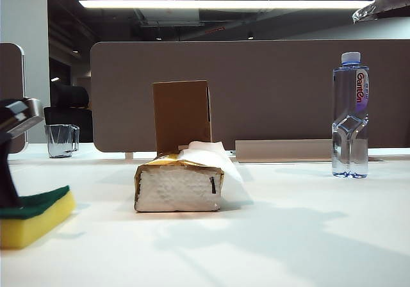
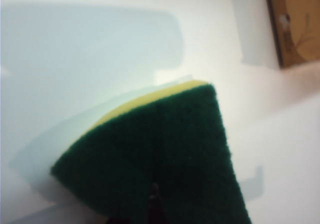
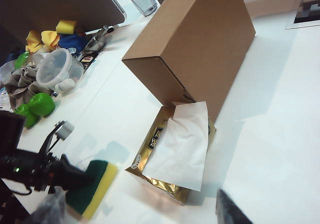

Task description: Move the sponge from left to right to wipe the table, avoiding obstacles on the table, and finally reaching the bottle of mineral water.

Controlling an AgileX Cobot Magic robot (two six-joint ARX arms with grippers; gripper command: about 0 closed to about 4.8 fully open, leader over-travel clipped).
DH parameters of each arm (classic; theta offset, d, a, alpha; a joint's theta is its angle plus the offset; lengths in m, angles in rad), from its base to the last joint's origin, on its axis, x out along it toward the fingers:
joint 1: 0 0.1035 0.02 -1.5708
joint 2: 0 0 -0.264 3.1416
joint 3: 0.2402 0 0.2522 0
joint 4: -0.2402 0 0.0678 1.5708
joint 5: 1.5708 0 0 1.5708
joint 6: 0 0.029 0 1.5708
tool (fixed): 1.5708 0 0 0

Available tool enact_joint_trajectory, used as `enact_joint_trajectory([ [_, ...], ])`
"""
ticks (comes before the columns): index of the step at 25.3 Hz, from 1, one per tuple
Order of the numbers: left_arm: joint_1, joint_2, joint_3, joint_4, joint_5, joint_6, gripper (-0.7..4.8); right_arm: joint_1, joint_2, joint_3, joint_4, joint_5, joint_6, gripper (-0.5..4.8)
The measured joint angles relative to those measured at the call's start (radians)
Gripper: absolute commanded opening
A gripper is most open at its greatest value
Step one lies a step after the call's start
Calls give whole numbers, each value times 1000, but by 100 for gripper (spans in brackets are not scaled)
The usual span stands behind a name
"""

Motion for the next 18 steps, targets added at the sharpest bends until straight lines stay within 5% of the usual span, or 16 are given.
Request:
enact_joint_trajectory([
  [18,-212,-66,-48,34,-30,-159,-6,0,0,0,0,-23,0,387],
])
